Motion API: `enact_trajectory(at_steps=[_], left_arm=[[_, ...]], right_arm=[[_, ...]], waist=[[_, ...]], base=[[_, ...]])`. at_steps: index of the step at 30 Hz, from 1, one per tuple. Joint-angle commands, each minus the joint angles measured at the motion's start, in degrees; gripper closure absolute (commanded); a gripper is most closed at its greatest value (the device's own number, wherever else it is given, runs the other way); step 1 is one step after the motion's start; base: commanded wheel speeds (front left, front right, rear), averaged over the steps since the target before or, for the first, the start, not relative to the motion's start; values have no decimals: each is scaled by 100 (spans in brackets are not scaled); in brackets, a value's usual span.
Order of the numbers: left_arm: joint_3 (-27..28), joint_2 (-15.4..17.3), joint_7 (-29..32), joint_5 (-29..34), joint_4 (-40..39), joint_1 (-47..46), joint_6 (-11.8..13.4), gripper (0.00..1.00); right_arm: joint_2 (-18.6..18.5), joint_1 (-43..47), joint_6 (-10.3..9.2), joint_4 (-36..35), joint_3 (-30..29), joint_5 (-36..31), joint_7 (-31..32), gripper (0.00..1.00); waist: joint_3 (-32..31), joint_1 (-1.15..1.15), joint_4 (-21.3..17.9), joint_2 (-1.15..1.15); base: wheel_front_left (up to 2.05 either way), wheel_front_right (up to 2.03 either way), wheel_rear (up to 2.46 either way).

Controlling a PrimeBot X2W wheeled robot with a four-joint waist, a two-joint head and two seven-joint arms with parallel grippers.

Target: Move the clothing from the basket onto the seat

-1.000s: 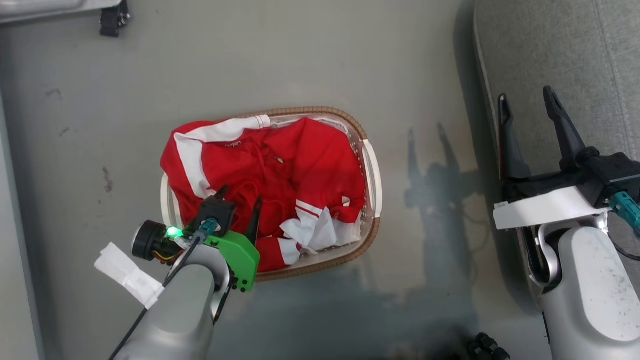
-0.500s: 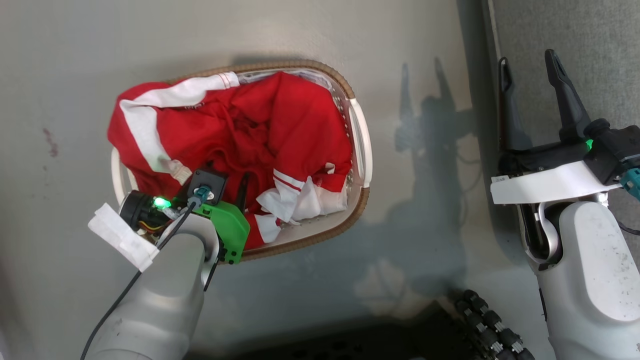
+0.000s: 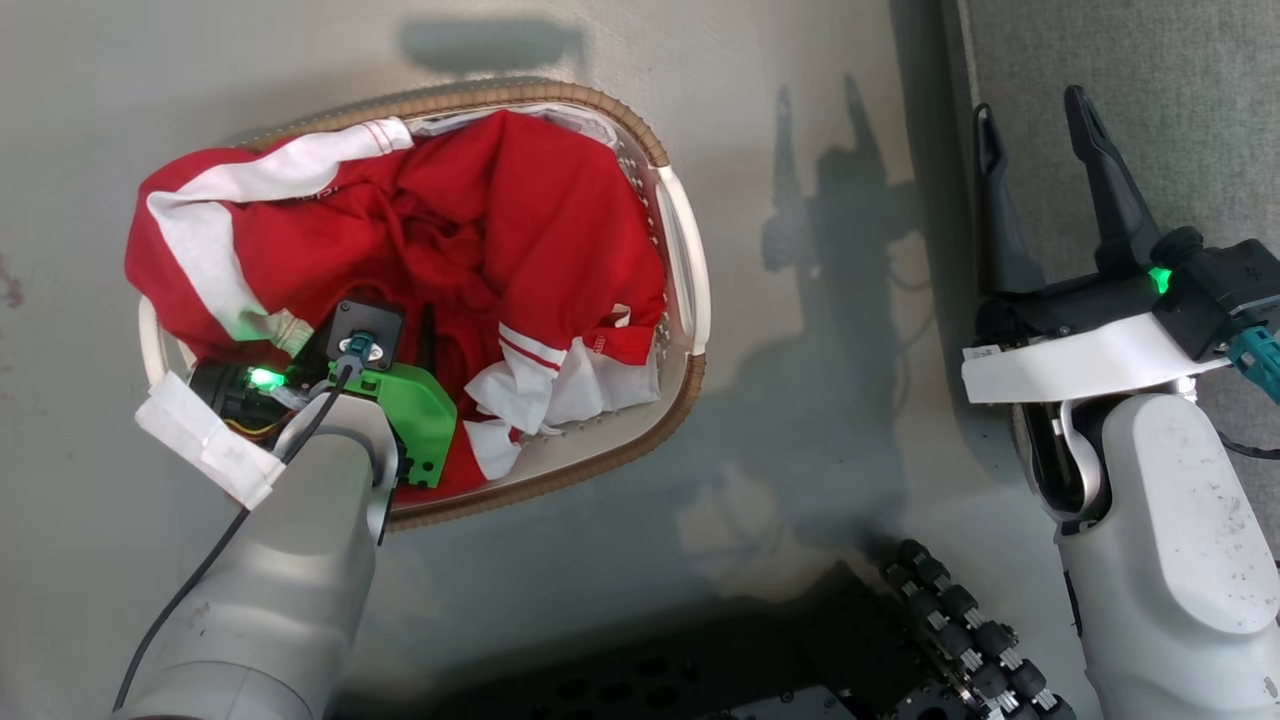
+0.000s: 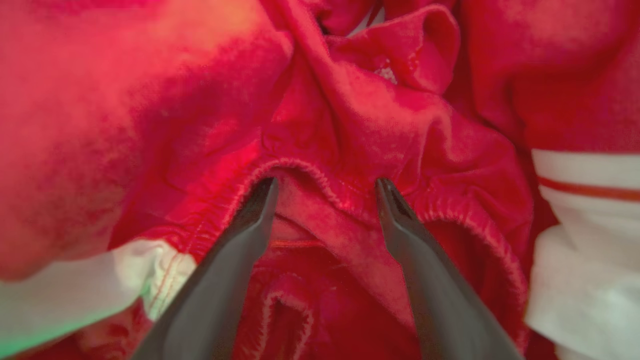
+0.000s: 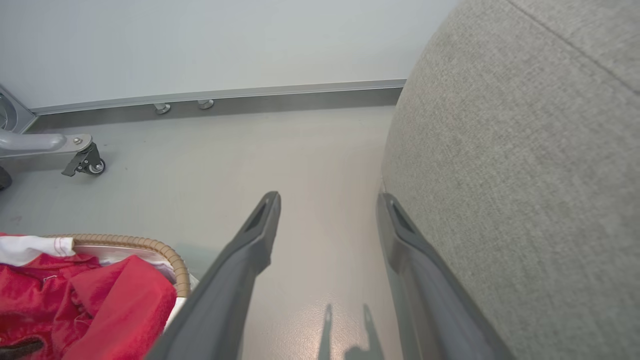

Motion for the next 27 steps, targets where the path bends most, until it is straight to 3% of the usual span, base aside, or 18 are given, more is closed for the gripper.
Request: enact_trajectory(at_steps=[1, 12, 13, 15, 16, 18, 27], left_arm=[[16, 75, 27, -25, 67, -112, -6, 0], [-78, 45, 658, -142, 337, -72, -88, 0], [-91, 39, 708, -153, 344, -60, -107, 9], [-68, 35, 779, -194, 351, -30, -96, 56], [-63, 36, 806, -224, 353, -11, -88, 67], [-66, 58, 833, -243, 358, 36, -100, 100], [-68, 24, 451, -388, 365, 202, -278, 100]], right_arm=[[-20, -70, -4, -15, 22, 36, -10, 0], [-20, -6, -4, 31, 125, 150, -10, 0], [-19, 1, -4, 39, 128, 157, -10, 0], [-20, 17, -4, 52, 131, 166, -10, 0], [-20, 26, -4, 59, 135, 168, -10, 0], [-20, 47, -4, 74, 139, 179, -10, 0], [-20, 164, -4, 201, 84, 53, -9, 0]], waist=[[27, -1, -40, 0], [-82, -1, -213, 0], [-97, -1, -220, 0], [-132, -1, -230, 0], [-152, -1, -235, 0], [-198, -1, -243, 0], [-588, -1, -143, 0]], base=[[0, 0, 0], [0, 0, 0], [0, 0, 0], [0, 0, 0], [0, 0, 0], [0, 0, 0], [0, 0, 0]])
